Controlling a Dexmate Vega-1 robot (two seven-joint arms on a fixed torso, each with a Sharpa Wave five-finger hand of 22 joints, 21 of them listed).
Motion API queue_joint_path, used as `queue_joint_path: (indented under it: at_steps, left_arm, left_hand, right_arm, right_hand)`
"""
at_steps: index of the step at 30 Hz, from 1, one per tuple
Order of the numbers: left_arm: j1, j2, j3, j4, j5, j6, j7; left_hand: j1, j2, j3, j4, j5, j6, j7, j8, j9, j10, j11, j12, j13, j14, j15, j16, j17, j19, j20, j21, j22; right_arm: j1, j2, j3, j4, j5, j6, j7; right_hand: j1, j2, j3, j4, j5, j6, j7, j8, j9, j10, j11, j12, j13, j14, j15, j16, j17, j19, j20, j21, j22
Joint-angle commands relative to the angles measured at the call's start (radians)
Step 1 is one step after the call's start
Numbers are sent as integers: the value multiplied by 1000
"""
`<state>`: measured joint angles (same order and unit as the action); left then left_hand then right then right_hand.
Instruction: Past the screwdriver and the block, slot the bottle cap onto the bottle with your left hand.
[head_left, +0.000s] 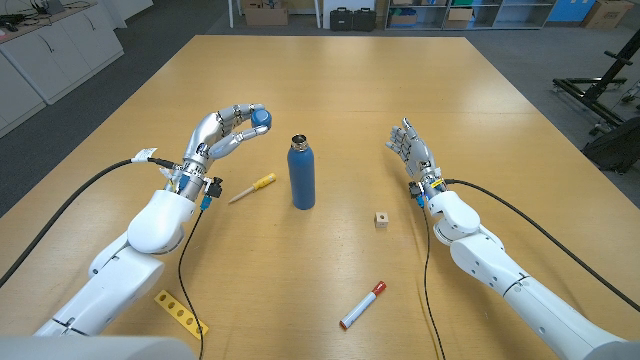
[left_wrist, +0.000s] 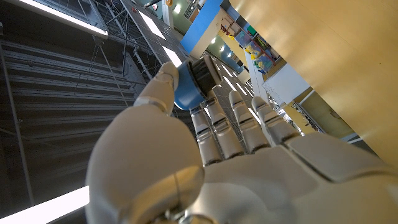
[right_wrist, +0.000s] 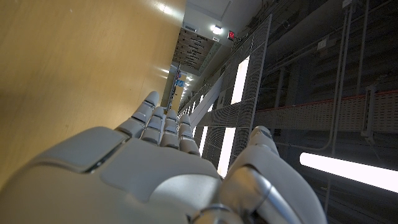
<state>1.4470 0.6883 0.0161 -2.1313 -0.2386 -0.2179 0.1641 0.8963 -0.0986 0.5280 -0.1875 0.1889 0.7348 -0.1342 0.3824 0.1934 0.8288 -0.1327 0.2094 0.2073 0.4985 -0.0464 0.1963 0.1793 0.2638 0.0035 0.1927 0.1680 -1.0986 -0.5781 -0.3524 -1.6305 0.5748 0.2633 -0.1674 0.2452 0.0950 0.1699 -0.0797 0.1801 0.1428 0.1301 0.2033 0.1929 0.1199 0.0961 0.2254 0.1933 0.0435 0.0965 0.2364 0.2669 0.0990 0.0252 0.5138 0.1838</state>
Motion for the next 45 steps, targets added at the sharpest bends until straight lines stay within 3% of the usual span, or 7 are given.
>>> queue_joint_path:
  at_steps: [1,10,19,45]
  left_arm:
    - [-95,46,57,23,-95,64,-85]
    - [-158,70,100,89,-227,19,-202]
    - [-181,73,121,134,-293,-34,-243]
    - [-235,135,196,143,-340,-22,-285]
  left_hand:
    - [-43,37,30,35,6,95,-76,8,6,94,-87,8,3,11,-161,2,1,3,6,-3,3]
    - [-52,39,31,36,8,96,-74,5,6,98,-86,6,3,13,-161,1,1,-6,11,-7,3]
    - [-57,42,32,36,9,96,-76,3,6,98,-86,4,3,13,-162,0,1,-10,11,-7,3]
    - [-73,49,36,38,11,106,-76,1,6,104,-86,2,4,13,-162,-1,1,-15,8,-7,3]
  right_arm:
    - [-8,1,3,1,1,7,-1]
    - [-19,-6,9,-9,-1,8,-7]
    - [-18,-8,7,-10,1,-1,-5]
    - [-22,-10,10,-23,-2,-1,-10]
  right_hand:
    - [4,10,3,-3,-2,6,4,-2,4,6,-5,-3,3,6,3,0,5,6,1,-3,2]
    - [4,10,2,-3,-2,6,5,-2,4,8,-3,-3,3,6,3,-1,5,7,1,-5,2]
    - [4,11,2,-3,-2,7,4,-1,4,8,-4,-3,3,6,4,-1,5,8,1,-6,2]
    - [3,11,2,-4,-2,6,5,-1,4,8,-5,-4,3,7,4,-1,5,9,1,-11,2]
